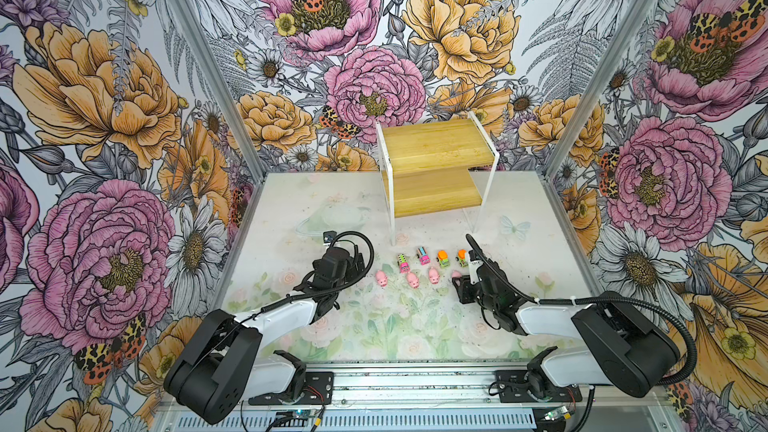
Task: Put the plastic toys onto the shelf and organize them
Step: 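Lift the pink pig with the right gripper and carry it to the shelf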
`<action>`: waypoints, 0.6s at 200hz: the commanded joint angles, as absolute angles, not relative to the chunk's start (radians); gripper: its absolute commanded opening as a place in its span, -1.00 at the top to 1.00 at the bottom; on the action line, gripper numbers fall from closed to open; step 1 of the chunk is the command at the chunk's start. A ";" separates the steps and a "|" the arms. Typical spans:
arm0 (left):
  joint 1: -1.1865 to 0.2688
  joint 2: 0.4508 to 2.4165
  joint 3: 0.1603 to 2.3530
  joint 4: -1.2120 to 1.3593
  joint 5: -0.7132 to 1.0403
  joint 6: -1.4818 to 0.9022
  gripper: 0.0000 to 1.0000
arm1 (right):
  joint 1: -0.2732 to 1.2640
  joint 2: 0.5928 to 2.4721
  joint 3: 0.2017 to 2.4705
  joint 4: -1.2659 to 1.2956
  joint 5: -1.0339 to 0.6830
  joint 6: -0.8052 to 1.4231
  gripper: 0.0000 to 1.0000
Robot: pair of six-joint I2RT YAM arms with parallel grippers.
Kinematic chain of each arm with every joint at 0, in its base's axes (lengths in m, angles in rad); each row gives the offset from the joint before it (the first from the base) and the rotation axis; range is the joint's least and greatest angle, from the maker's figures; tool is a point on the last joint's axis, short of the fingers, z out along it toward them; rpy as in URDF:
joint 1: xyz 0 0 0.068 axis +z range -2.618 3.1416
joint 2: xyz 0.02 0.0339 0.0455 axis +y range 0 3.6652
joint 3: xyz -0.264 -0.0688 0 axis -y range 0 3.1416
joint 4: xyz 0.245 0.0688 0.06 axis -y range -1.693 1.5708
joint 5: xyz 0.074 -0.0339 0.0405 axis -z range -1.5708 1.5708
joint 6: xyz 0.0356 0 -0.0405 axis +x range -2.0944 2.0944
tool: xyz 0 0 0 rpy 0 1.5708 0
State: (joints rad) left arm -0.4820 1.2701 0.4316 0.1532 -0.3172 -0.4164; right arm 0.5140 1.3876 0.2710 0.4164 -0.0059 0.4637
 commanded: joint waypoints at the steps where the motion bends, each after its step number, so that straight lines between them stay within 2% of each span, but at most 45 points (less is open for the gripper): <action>1: -0.480 1.267 0.423 0.153 -0.299 -0.409 -0.98 | 0.524 1.379 0.265 0.405 0.012 0.470 0.39; 69: -0.480 1.275 0.430 0.153 -0.298 -0.406 -0.98 | 0.524 1.245 0.289 0.319 -0.009 0.468 0.41; 120: -0.480 1.276 0.436 0.160 -0.295 -0.399 -0.98 | 0.499 1.130 0.444 0.198 -0.004 0.404 0.42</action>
State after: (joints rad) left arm -0.4820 1.2701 0.4316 0.1535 -0.3172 -0.4160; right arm 0.5137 1.1690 0.3374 0.2459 -0.0040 0.4511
